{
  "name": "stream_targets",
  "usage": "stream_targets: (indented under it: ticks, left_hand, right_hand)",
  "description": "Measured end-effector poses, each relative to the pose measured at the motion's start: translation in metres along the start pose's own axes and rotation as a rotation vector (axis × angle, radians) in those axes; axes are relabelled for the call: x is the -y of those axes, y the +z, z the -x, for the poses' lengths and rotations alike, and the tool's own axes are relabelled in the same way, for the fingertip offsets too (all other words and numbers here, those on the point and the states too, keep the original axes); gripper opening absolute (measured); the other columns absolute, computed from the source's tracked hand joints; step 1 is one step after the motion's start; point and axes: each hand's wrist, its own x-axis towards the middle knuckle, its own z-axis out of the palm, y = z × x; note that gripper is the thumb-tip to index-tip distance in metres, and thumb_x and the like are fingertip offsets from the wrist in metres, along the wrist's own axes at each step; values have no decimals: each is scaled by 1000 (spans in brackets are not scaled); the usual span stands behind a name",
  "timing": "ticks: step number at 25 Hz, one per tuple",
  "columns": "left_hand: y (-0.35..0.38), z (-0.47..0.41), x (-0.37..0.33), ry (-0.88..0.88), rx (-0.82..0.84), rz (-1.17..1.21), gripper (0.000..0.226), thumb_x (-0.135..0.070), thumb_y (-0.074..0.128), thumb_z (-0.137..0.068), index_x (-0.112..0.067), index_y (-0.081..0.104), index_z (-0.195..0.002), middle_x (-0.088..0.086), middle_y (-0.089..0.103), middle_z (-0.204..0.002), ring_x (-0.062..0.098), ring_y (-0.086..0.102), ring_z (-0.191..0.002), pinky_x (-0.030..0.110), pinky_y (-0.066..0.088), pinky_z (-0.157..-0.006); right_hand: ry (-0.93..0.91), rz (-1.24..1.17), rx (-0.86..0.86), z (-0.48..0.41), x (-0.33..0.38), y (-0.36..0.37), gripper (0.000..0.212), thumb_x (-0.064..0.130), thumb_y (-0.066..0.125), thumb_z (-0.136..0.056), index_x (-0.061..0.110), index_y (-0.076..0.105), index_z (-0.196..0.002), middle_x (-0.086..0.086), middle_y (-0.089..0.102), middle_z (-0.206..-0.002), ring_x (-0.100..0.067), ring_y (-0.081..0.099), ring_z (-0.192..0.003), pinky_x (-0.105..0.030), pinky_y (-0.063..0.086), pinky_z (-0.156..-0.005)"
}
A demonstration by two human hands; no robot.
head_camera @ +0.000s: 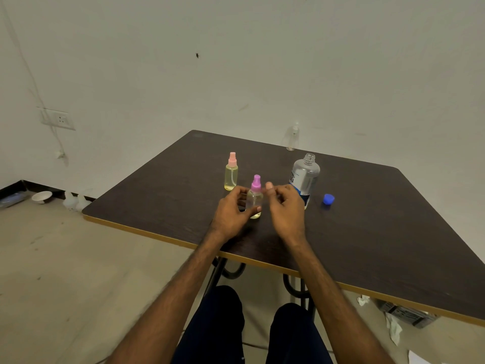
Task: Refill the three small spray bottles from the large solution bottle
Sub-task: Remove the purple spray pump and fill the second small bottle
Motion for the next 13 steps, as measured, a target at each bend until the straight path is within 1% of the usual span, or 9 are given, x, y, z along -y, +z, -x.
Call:
stream_targets:
  ticks: [1, 2, 3, 5, 6, 7, 10, 11, 13]
  left_hand:
    - [0, -1, 0, -1, 3, 0, 45, -26, 83, -79, -19, 60, -117, -9, 69, -109, 3, 65, -102, 29, 55, -92]
    - [0, -1, 0, 3, 6, -2, 45, -26, 83, -79, -19, 60, -117, -10, 69, -109, 3, 64, -102, 29, 54, -92]
    - [0, -1, 0, 8, 6, -4, 45, -26, 83, -79, -20, 60, -116, -10, 69, -108, 3, 64, -102, 28, 54, -92]
    - [0, -1, 1, 16, 2, -4, 45, -25, 83, -79, -20, 60, -116, -9, 69, -108, 3, 64, -103, 27, 54, -92]
    - [0, -1, 2, 17, 3, -4, 45, -25, 83, -79, -20, 60, -117, -10, 68, -109, 2, 64, -103, 27, 54, -92]
    - [0, -1, 2, 18, 3, -7, 44, -25, 83, -79, -21, 60, -116, -10, 68, -109, 2, 63, -104, 26, 54, -92]
    - [-1, -1, 1, 22, 11, -6, 42, -23, 82, -79, -22, 60, -115, -12, 68, -107, 0, 63, -103, 24, 53, -91]
    - [-1, 0, 1, 22, 18, -2, 42, -23, 82, -80, -22, 60, -116, -12, 68, -107, 0, 63, -103, 24, 53, -91]
    - [-1, 0, 1, 12, 24, -1, 42, -22, 81, -81, -23, 59, -117, -11, 67, -109, 2, 63, -104, 24, 52, -91]
  right_hand:
    - [1, -9, -37, -2, -1, -1, 21, 37, 56, -97, 21, 69, -91, 2, 58, -87, 2, 53, -77, -9, 40, -66]
    - [0, -20, -33, -6, 0, -1, 16, 34, 58, -96, 21, 68, -98, 2, 58, -91, 2, 54, -78, -11, 40, -68]
    - [-7, -20, 19, -10, 2, -1, 17, 30, 59, -96, 21, 66, -110, 2, 57, -98, 2, 54, -81, -10, 42, -70]
    - [-2, 17, 194, -18, 4, 3, 31, 22, 58, -97, 19, 61, -127, 1, 52, -106, 2, 53, -86, -7, 43, -74]
    - [10, 40, 241, -21, 5, 5, 32, 21, 58, -97, 17, 61, -128, 0, 53, -108, 1, 52, -88, -8, 42, -76]
    - [21, 48, 239, -23, 5, 7, 31, 20, 60, -96, 15, 64, -126, 0, 53, -109, 1, 52, -87, -10, 42, -76]
    - [35, 63, 165, -24, 6, 10, 28, 20, 66, -92, 11, 67, -118, -1, 55, -109, -2, 53, -84, -10, 42, -74]
    - [42, 68, 172, -24, 6, 10, 28, 20, 66, -92, 11, 66, -118, -1, 55, -110, -3, 53, -86, -11, 42, -75]
    - [38, 47, 245, -27, 6, 8, 28, 20, 65, -92, 11, 65, -119, -1, 53, -110, -3, 52, -87, -12, 43, -77]
